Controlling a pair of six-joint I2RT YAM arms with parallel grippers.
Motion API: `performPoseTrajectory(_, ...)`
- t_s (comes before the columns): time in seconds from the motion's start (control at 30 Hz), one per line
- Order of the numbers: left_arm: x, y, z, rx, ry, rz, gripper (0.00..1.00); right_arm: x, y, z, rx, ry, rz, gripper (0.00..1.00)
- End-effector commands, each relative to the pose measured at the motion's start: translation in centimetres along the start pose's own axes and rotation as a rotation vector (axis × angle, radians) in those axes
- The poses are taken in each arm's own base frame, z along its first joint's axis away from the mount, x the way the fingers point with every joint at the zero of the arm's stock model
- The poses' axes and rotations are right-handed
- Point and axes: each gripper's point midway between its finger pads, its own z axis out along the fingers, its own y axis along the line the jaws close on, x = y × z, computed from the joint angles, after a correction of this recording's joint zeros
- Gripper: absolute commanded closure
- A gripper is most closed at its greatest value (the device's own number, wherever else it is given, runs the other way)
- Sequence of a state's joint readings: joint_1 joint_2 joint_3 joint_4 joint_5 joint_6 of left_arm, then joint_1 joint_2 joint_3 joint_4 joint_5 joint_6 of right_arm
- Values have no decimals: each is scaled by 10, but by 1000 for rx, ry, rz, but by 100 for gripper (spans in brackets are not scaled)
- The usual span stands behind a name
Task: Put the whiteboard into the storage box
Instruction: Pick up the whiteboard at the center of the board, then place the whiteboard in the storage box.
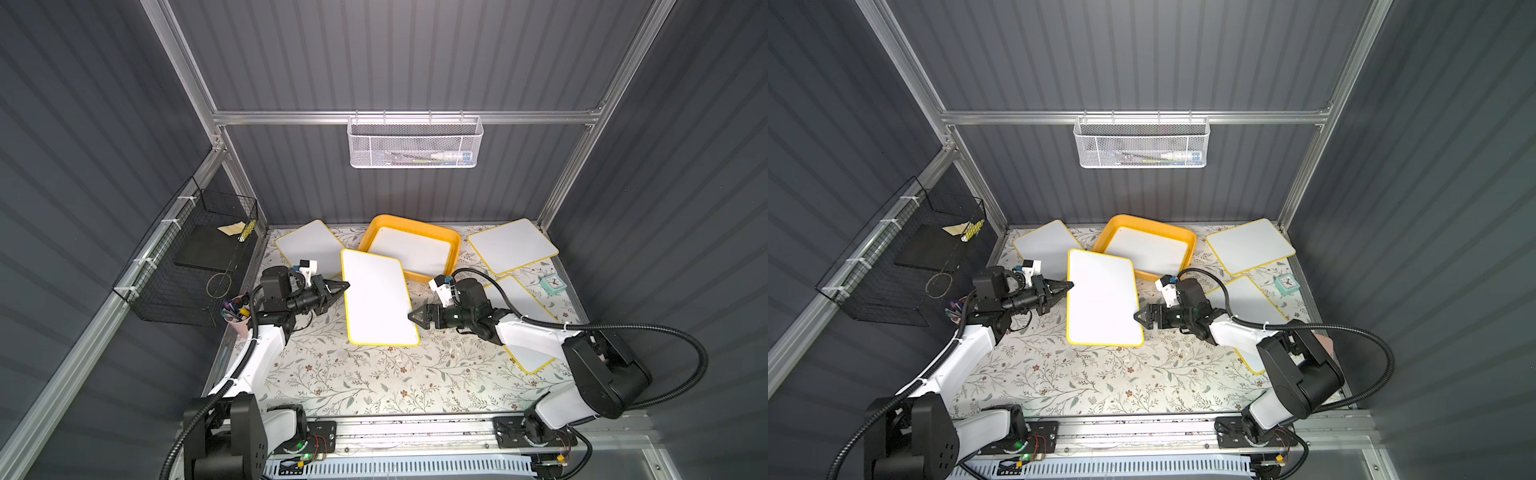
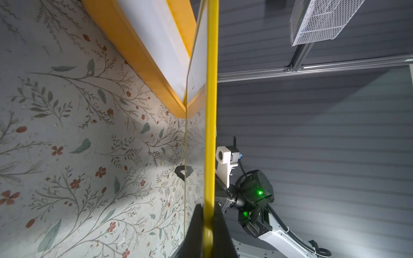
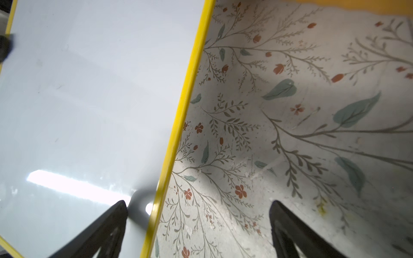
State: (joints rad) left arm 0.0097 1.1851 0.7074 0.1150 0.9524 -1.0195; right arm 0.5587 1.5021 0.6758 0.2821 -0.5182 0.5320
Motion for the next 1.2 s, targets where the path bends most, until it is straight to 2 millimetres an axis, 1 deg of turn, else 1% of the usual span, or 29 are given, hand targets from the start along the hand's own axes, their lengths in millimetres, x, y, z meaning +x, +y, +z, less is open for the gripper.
performPoseTrajectory(0.0, -3, -38, -5, 111, 27, 66, 100, -5, -7, -8, 42, -57, -19, 2)
performPoseTrajectory(0.13, -12, -38, -3, 116, -7, 75, 100, -8, -9, -16, 55, -98, -22, 2)
performPoseTrajectory(0.3, -27, -40, 0, 161, -67, 64, 100, -13, -8, -29, 59, -164, -31, 1)
performPoseTrajectory(0.47, -38, -38, 2, 131, -103, 81, 100, -17, -12, -40, 83, -213, -38, 1)
performPoseTrajectory(0.63, -51, -28, 3, 67, -164, 95, 100, -17, -16, -44, 104, -226, -27, 1)
performPoseTrajectory(0.67, -55, -28, 3, 73, -184, 95, 100, -21, -22, -46, 134, -249, -22, 1)
performPoseTrajectory(0.9, -83, -27, 4, 173, -321, 39, 100, -22, -29, -52, 170, -274, -10, 1)
performPoseTrajectory(1.17, -106, -12, 2, 203, -452, -27, 100, -22, -36, -53, 205, -275, 2, 1)
